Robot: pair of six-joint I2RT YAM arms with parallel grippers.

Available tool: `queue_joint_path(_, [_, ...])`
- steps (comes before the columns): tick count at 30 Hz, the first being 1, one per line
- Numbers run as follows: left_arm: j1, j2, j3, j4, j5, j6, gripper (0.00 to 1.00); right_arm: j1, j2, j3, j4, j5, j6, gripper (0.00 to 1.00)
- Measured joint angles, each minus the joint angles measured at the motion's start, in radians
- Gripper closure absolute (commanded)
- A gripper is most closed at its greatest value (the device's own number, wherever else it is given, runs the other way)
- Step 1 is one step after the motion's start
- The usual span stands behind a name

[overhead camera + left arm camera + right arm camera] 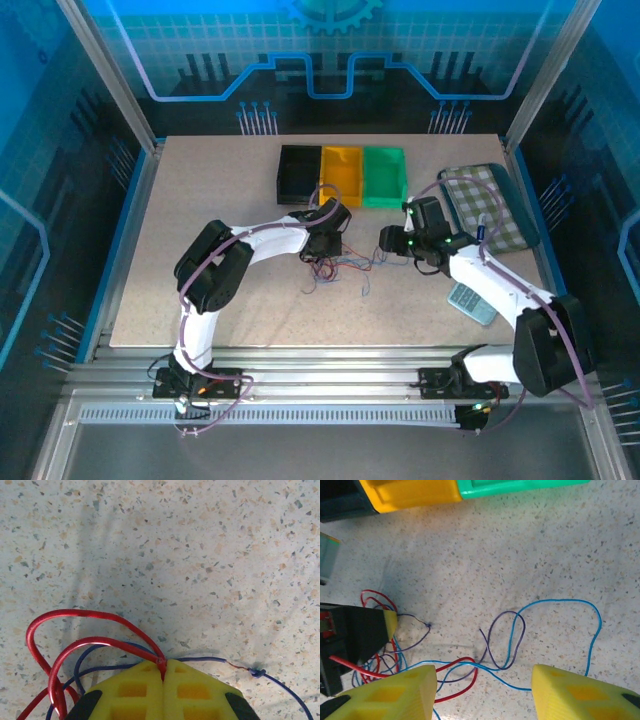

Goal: Untangle the cables

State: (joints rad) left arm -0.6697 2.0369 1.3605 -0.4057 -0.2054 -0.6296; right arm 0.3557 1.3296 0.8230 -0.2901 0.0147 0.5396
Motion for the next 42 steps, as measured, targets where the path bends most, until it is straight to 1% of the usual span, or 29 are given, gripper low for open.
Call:
queue_joint_path(5, [0.000,0.000,0.000,0.000,0.000,0.000,1.00,0.006,0.097,0.009,-0.018,-0.059,-0.016,0.49])
queue_joint_path(10, [0.000,0.000,0.000,0.000,0.000,0.000,1.00,0.080,0.131,-0.003,-0.010,-0.129,-0.043,0.50])
queue_joint_path(13, [0.000,0.000,0.000,0.000,0.000,0.000,1.00,0.128,0.132,-0.028,0.011,-0.154,-0.046,0.53])
queue_joint_path(18, [0.000,0.000,0.000,-0.001,0.000,0.000,1.00,0.155,0.186,-0.051,0.042,-0.170,-0.042,0.59])
queue_joint_path(20, [0.000,0.000,0.000,-0.001,0.000,0.000,1.00,0.164,0.215,-0.058,0.049,-0.170,-0.042,0.66])
queue_joint_path(21, [0.000,0.000,0.000,-0.001,0.000,0.000,1.00,0.168,0.222,-0.063,0.050,-0.169,-0.042,0.71])
queue_joint_path(23, [0.000,0.000,0.000,-0.001,0.000,0.000,1.00,0.174,0.225,-0.076,0.052,-0.165,-0.045,0.88])
queue_joint_path(24, [0.000,0.000,0.000,-0.001,0.000,0.000,1.00,0.174,0.224,-0.077,0.052,-0.164,-0.052,0.92])
queue_joint_path(27, [0.000,0.000,0.000,-0.002,0.000,0.000,1.00,0.174,0.200,-0.080,0.044,-0.139,-0.058,0.96])
queue_joint_path(30, [0.000,0.001,0.005,-0.008,0.000,0.000,1.00,0.174,0.108,-0.075,0.004,-0.098,-0.076,0.96])
queue_joint_path(33, [0.000,0.003,0.008,-0.012,0.000,0.000,1.00,0.166,-0.007,-0.007,-0.071,-0.058,-0.102,0.96])
queue_joint_path(36, [0.000,0.005,0.013,-0.019,0.000,0.000,1.00,0.144,-0.088,0.125,-0.115,-0.028,-0.129,0.96])
queue_joint_path(38, [0.000,0.006,0.016,-0.021,0.000,0.000,1.00,0.119,-0.126,0.235,-0.137,-0.011,-0.156,0.95])
queue_joint_path(42, [0.000,0.008,0.019,-0.027,0.000,0.000,1.00,0.089,-0.148,0.448,-0.166,0.024,-0.214,0.95])
